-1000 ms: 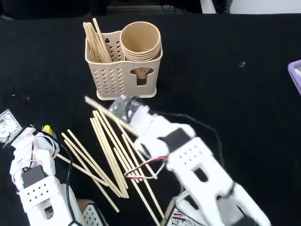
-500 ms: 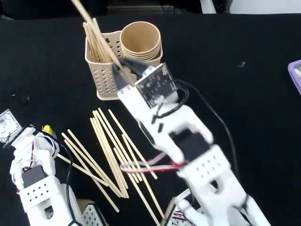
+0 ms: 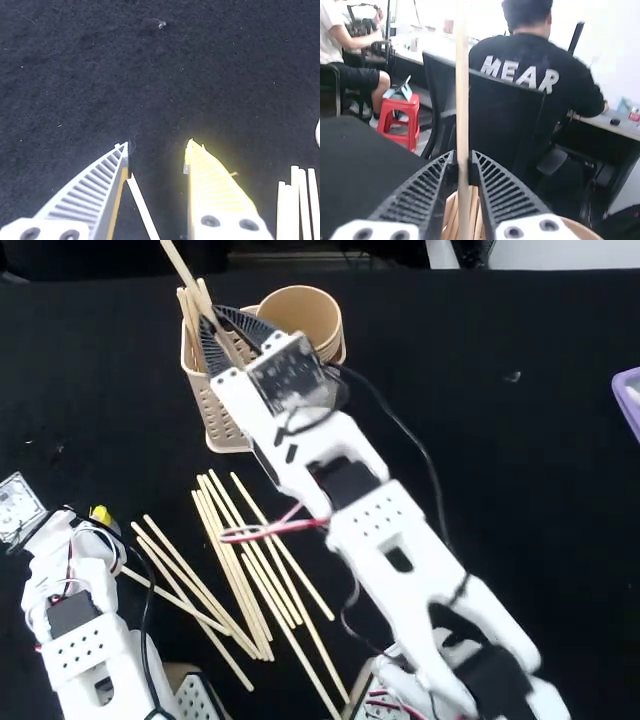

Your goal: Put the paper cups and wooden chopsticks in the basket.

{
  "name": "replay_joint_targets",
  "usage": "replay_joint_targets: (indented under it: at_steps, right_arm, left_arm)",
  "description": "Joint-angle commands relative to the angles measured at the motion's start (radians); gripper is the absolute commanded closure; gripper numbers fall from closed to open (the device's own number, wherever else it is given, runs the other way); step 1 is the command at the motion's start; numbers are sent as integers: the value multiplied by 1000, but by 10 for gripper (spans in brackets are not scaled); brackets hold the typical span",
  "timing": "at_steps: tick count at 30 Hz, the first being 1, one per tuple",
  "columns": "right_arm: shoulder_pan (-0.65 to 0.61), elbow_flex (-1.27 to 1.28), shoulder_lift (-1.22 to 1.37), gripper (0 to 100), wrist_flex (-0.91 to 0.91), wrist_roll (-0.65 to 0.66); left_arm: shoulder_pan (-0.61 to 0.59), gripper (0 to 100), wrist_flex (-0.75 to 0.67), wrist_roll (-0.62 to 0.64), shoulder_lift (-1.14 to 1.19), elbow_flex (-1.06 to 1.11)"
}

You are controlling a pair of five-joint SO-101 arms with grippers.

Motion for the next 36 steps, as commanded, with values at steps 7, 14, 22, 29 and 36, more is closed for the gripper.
replay_joint_targets:
  at_steps: [7, 14, 22, 29, 36]
  right_arm:
    - [-8, -188, 220, 987, -28, -8]
    - [-8, -209, 280, 987, -28, -8]
    - [-12, -286, 275, 987, -20, -9]
    - [-17, -309, 226, 987, 77, -11]
    - [-86, -305, -124, 987, 729, -9]
  left_arm:
    - [12, 812, -15, -3, -12, -45]
    - [10, 812, -12, -3, -12, -45]
    - [12, 812, -15, -5, -12, -45]
    - [15, 812, -17, -38, -12, -45]
    - [15, 812, -17, -40, -12, -45]
